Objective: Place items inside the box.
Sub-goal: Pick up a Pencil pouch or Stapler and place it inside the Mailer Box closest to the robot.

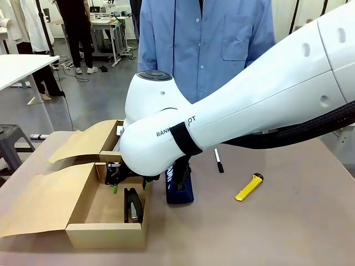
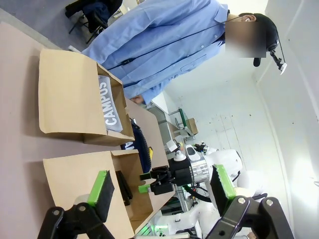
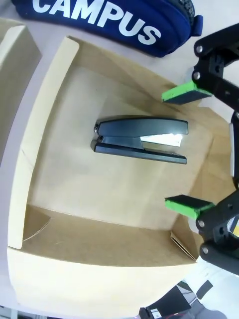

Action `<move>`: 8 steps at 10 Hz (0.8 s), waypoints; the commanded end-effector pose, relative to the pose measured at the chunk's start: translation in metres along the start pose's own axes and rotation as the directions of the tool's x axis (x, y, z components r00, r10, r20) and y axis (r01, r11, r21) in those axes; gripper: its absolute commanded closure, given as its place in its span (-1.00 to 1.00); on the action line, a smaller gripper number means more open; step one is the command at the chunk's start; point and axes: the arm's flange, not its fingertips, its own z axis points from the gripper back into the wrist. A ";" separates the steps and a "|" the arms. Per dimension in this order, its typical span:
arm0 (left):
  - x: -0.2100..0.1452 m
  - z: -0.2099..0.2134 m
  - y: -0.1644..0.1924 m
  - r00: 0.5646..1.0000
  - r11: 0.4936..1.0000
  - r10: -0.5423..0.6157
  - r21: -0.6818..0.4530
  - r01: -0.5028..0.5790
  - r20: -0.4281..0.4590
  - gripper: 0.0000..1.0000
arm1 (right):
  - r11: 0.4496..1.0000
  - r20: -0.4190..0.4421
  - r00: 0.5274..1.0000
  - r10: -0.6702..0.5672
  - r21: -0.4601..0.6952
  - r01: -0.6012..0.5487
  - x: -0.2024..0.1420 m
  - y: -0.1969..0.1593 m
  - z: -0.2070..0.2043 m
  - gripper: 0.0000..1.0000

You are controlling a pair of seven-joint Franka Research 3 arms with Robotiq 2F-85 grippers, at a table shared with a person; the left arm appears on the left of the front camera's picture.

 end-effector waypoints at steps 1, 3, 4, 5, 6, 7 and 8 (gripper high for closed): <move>0.001 -0.001 -0.001 1.000 0.999 -0.024 -0.021 0.024 0.014 -1.00 | 1.000 0.027 0.999 -0.018 0.000 0.018 -0.001 0.008 -0.001 -1.00; 0.001 -0.001 -0.001 1.000 0.999 -0.024 -0.021 0.024 0.014 -1.00 | 0.999 0.044 0.999 -0.005 0.038 0.004 -0.004 0.003 0.009 -1.00; 0.001 -0.001 -0.001 1.000 0.999 -0.024 -0.021 0.024 0.014 -1.00 | 0.994 0.065 0.998 0.002 0.110 -0.009 -0.008 -0.010 0.032 -1.00; 0.001 -0.001 -0.001 1.000 0.999 -0.024 -0.021 0.024 0.014 -1.00 | 0.985 0.097 0.995 -0.018 0.173 0.001 -0.021 -0.040 0.073 -1.00; 0.001 -0.001 -0.001 1.000 0.999 -0.024 -0.021 0.024 0.014 -1.00 | 0.974 0.092 0.996 -0.013 0.226 -0.008 -0.041 -0.073 0.114 -1.00; 0.001 -0.001 -0.001 1.000 0.999 -0.024 -0.021 0.024 0.014 -1.00 | 0.951 0.084 0.996 0.004 0.307 -0.030 -0.067 -0.104 0.150 -1.00; 0.001 -0.001 -0.001 1.000 0.999 -0.024 -0.021 0.024 0.014 -1.00 | 0.943 0.093 0.996 -0.007 0.333 -0.025 -0.096 -0.132 0.182 -1.00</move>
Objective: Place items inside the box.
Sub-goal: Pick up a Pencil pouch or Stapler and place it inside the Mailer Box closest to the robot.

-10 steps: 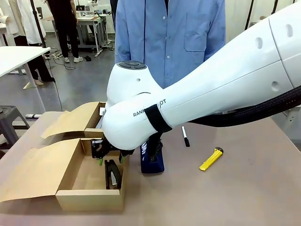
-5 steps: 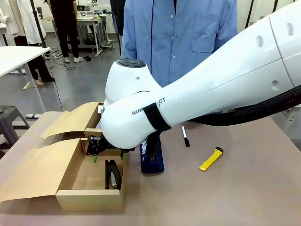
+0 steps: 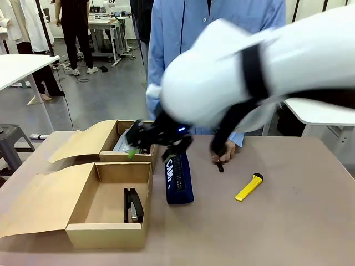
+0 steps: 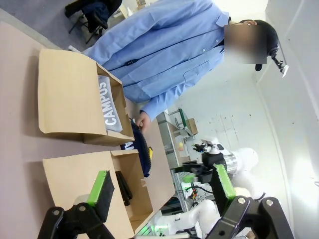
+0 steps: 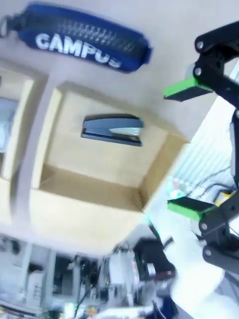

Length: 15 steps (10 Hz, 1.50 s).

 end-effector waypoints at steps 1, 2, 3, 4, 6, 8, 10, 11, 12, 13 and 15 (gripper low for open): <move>0.001 -0.002 -0.001 1.000 1.000 -0.023 -0.021 0.023 0.013 -1.00 | 0.995 0.029 0.998 -0.048 0.088 0.045 -0.073 -0.071 0.104 -1.00; 0.001 -0.002 -0.001 1.000 1.000 -0.023 -0.021 0.023 0.013 -1.00 | 0.972 0.171 0.960 -0.224 0.105 0.208 -0.103 -0.110 0.148 -1.00; 0.001 -0.002 -0.001 1.000 1.000 -0.023 -0.021 0.023 0.013 -1.00 | 0.927 0.273 0.886 -0.374 0.116 0.356 -0.130 -0.150 0.176 -1.00; 0.001 -0.002 -0.001 1.000 1.000 -0.023 -0.021 0.023 0.013 -1.00 | 0.902 0.329 0.839 -0.433 0.149 0.406 -0.157 -0.185 0.195 -1.00; 0.001 -0.002 -0.001 1.000 1.000 -0.023 -0.021 0.023 0.013 -1.00 | 0.852 0.330 0.798 -0.504 0.341 0.397 -0.211 -0.270 0.219 -1.00; 0.001 -0.002 -0.001 1.000 1.000 -0.023 -0.021 0.023 0.013 -1.00 | 0.806 0.208 0.813 -0.544 0.397 0.438 -0.244 -0.341 0.206 -1.00; 0.001 -0.002 -0.001 1.000 1.000 -0.023 -0.021 0.023 0.013 -1.00 | 0.816 0.076 0.927 -0.368 0.504 0.283 -0.265 -0.386 0.164 -1.00; 0.001 -0.002 -0.001 1.000 1.000 -0.023 -0.021 0.023 0.013 -1.00 | 0.730 0.018 0.951 -0.310 0.645 0.226 -0.276 -0.416 0.127 -1.00; 0.001 -0.002 -0.001 1.000 1.000 -0.023 -0.021 0.023 0.013 -1.00 | 0.698 0.013 0.956 -0.292 0.687 0.203 -0.279 -0.425 0.105 -1.00; 0.001 -0.002 -0.001 1.000 1.000 -0.023 -0.021 0.023 0.013 -1.00 | 0.698 -0.007 0.965 -0.263 0.689 0.195 -0.276 -0.425 0.085 -1.00; 0.001 -0.002 -0.001 1.000 1.000 -0.023 -0.021 0.023 0.013 -1.00 | 0.703 0.042 0.948 -0.314 0.682 0.203 -0.231 -0.455 0.205 -1.00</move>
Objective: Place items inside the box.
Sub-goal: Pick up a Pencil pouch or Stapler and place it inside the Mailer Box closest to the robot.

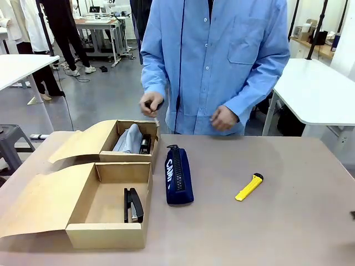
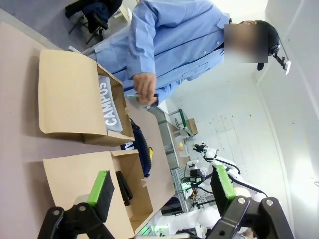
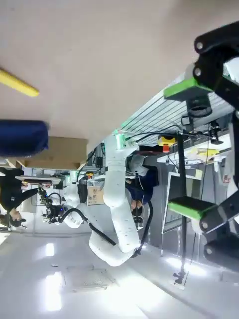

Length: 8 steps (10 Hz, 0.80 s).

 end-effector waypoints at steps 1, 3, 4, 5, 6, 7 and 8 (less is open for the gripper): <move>0.001 -0.002 -0.001 1.000 0.999 -0.023 -0.021 0.023 0.013 -1.00 | 0.999 0.061 0.998 0.008 -0.032 -0.006 -0.001 0.057 0.018 -1.00; 0.001 -0.002 -0.001 1.000 0.999 -0.023 -0.021 0.023 0.013 -1.00 | 0.999 0.061 0.998 0.008 -0.032 -0.006 -0.001 0.057 0.018 -1.00; 0.001 -0.002 -0.001 1.000 0.999 -0.023 -0.021 0.023 0.013 -1.00 | 0.999 0.061 0.998 0.008 -0.032 -0.006 -0.001 0.057 0.018 -1.00; 0.001 -0.002 -0.001 1.000 0.999 -0.023 -0.021 0.023 0.013 -1.00 | 0.999 0.061 0.998 0.008 -0.032 -0.006 -0.001 0.057 0.018 -1.00; 0.001 -0.002 -0.001 1.000 0.999 -0.023 -0.021 0.023 0.013 -1.00 | 0.999 0.061 0.998 0.008 -0.032 -0.006 -0.001 0.057 0.018 -1.00; 0.001 -0.002 -0.001 1.000 0.999 -0.023 -0.021 0.023 0.013 -1.00 | 0.999 0.061 0.998 0.008 -0.032 -0.006 -0.001 0.057 0.018 -1.00; 0.001 -0.002 -0.001 1.000 0.999 -0.023 -0.021 0.023 0.013 -1.00 | 0.999 0.061 0.998 0.008 -0.032 -0.006 -0.001 0.057 0.018 -1.00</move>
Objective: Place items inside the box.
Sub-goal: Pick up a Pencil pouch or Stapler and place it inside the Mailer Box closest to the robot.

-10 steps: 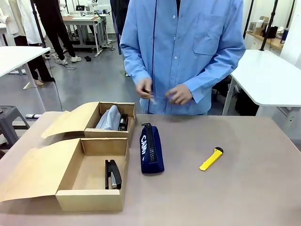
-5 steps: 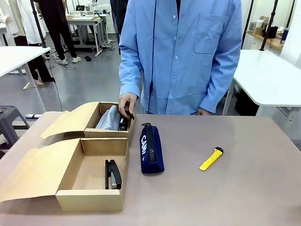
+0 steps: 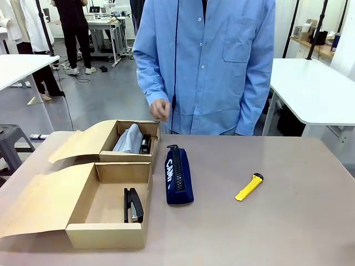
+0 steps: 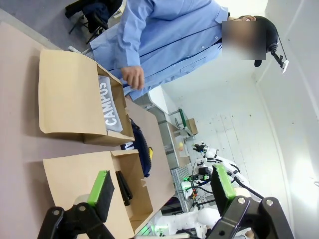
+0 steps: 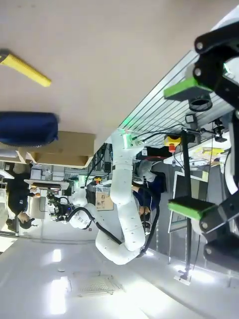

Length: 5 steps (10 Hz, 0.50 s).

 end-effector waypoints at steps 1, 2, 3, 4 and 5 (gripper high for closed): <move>0.001 -0.002 -0.001 1.000 1.000 -0.023 -0.021 0.023 0.013 -1.00 | 1.000 0.013 1.000 -0.012 0.014 0.012 0.000 0.003 -0.004 -1.00; 0.001 -0.002 -0.001 1.000 1.000 -0.023 -0.021 0.023 0.013 -1.00 | 1.000 0.013 1.000 -0.012 0.014 0.012 0.000 0.003 -0.004 -1.00; 0.001 -0.002 -0.001 1.000 1.000 -0.023 -0.021 0.023 0.013 -1.00 | 1.000 0.013 1.000 -0.012 0.014 0.012 0.000 0.003 -0.004 -1.00; 0.001 -0.002 -0.001 1.000 1.000 -0.023 -0.021 0.023 0.013 -1.00 | 1.000 0.013 1.000 -0.012 0.014 0.012 0.000 0.003 -0.004 -1.00; 0.001 -0.002 -0.001 1.000 1.000 -0.023 -0.021 0.023 0.013 -1.00 | 1.000 0.013 1.000 -0.012 0.014 0.012 0.000 0.003 -0.004 -1.00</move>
